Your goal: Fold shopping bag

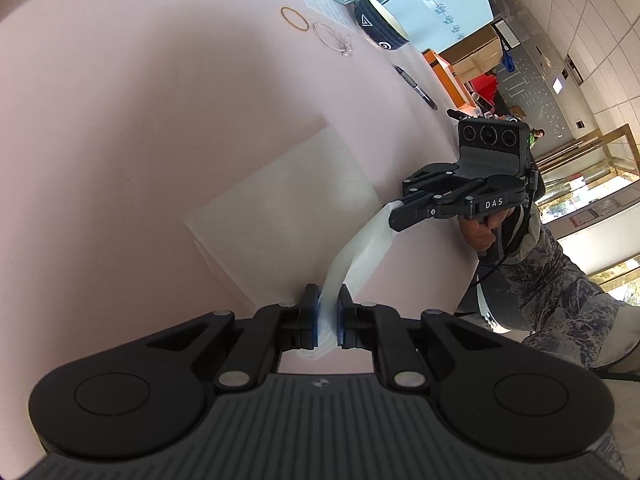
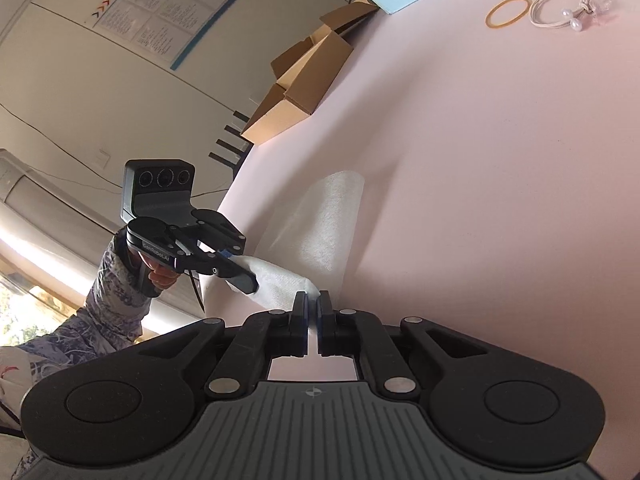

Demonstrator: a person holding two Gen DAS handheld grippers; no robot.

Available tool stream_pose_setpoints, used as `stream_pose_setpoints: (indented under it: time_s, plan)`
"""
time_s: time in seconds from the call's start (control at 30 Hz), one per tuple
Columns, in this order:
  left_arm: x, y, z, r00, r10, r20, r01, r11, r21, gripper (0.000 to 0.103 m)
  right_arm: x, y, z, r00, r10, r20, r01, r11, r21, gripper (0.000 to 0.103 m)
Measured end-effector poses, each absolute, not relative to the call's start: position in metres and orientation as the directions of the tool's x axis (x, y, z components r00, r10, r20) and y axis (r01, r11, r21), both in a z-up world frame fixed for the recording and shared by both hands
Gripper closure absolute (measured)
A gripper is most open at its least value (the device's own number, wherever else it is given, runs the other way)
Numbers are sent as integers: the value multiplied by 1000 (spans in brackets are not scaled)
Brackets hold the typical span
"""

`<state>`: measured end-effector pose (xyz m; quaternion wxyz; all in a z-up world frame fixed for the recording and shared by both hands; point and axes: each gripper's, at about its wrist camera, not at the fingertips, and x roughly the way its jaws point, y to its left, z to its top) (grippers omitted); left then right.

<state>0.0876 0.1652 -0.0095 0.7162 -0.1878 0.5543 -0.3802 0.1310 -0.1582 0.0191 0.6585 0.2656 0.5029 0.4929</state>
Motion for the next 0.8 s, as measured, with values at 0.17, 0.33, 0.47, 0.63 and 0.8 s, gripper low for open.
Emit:
stream_pose_setpoints:
  time_s: [0.17, 0.33, 0.47, 0.63, 0.8]
  plan:
    - [92, 169, -12, 63, -765, -641, 328, 622, -711, 96, 117, -162, 25, 83, 894, -440, -392, 435, 810, 101]
    - [100, 174, -23, 30, -799, -601, 288, 583, -760, 96, 104, -169, 24, 131, 883, -452, -394, 465, 793, 101]
    - [104, 174, -26, 19, -811, -585, 276, 566, -777, 97, 99, -175, 23, 149, 879, -452, -389, 473, 791, 101]
    - [105, 166, -27, 34, -807, -590, 280, 574, -769, 97, 95, -176, 24, 163, 873, -460, -386, 486, 784, 101]
    - [105, 162, -25, 43, -797, -602, 285, 588, -757, 97, 93, -176, 24, 175, 867, -467, -361, 498, 789, 101]
